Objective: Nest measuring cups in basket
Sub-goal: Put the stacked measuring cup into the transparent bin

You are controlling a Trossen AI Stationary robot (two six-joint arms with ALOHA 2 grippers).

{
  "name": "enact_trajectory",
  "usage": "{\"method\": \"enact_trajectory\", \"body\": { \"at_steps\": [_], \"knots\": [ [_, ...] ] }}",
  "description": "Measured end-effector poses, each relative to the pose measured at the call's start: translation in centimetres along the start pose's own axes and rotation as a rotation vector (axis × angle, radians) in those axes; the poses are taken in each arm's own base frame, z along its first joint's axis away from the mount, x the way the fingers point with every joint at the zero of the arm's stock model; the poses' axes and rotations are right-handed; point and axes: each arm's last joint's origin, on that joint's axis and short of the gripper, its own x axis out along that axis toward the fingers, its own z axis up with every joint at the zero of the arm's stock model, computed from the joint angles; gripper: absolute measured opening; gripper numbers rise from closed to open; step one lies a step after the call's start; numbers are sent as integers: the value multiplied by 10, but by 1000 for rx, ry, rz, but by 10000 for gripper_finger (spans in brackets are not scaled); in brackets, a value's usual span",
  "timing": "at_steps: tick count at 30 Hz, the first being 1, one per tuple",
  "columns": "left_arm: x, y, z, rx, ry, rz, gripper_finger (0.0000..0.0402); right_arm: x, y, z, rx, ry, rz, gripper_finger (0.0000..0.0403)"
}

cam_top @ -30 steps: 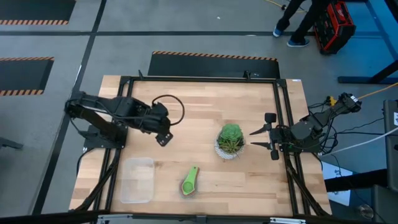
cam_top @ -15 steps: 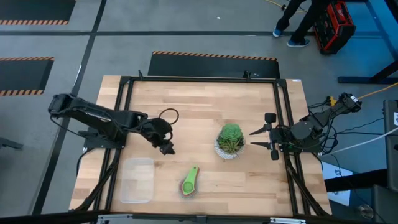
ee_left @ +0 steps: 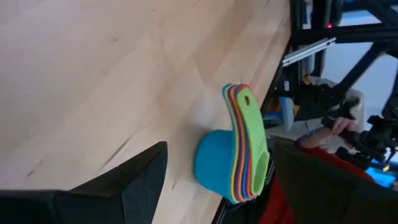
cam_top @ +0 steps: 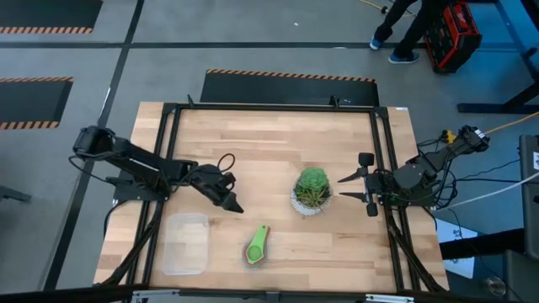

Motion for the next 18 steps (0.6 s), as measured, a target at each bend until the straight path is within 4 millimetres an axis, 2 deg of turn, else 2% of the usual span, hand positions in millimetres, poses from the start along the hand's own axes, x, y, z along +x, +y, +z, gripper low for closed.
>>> {"method": "enact_trajectory", "body": {
  "at_steps": [15, 18],
  "knots": [
    [49, 11, -2, -36, 64, -144, 284, 0, 0, 0, 0, 1, 0, 173],
    [59, 8, 0, -34, 93, -150, 284, 0, 0, 0, -1, 1, 0, 173]
  ]
}}
